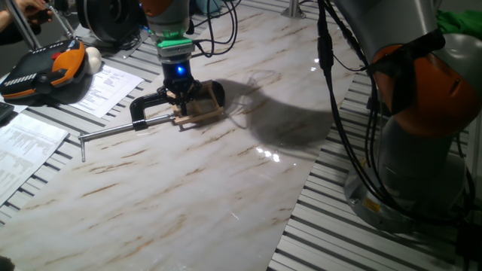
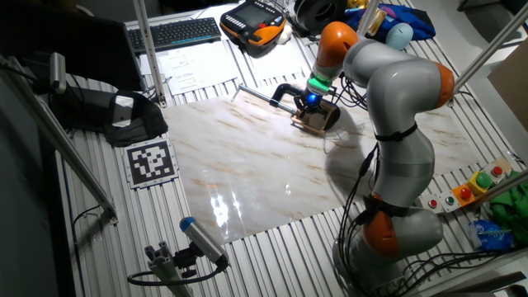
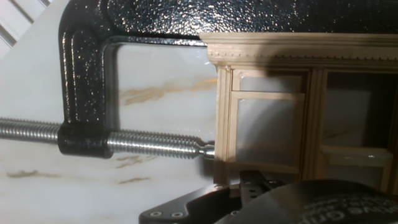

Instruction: Open a sliding window

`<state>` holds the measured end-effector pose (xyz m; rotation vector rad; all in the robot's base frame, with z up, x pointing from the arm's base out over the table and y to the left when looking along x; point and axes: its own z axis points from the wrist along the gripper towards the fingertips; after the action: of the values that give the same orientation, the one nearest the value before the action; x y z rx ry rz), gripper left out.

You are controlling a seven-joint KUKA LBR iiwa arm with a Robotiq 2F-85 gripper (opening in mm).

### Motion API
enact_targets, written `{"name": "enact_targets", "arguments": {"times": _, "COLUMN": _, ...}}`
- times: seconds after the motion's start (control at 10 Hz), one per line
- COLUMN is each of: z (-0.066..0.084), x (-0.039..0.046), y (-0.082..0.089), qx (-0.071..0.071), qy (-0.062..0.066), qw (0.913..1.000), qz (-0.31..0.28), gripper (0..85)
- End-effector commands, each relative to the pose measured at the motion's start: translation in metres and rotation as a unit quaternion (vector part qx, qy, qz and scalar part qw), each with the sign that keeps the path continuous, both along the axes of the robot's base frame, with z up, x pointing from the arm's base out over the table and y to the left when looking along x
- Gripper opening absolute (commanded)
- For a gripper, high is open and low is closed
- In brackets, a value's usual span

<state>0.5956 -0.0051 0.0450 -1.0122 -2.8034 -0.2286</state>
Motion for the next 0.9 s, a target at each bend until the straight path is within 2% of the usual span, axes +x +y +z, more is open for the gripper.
{"name": "enact_targets", "arguments": {"times": 0.0, "z": 0.0005, "x": 0.0009, "y": -0.0006, "qx": -0.004, "qy": -0.001, "qw": 1.0000, "qz": 0.002, "gripper": 0.0}}
{"name": "enact_targets", "arguments": {"times": 0.3, "z": 0.0016, "x": 0.0042, "y": -0.0024, "qx": -0.014, "qy": -0.002, "qw": 0.9999, "qz": 0.007, "gripper": 0.0}}
{"name": "enact_targets", "arguments": {"times": 0.8, "z": -0.0014, "x": 0.0086, "y": -0.0066, "qx": -0.022, "qy": -0.005, "qw": 0.9997, "qz": 0.012, "gripper": 0.0}}
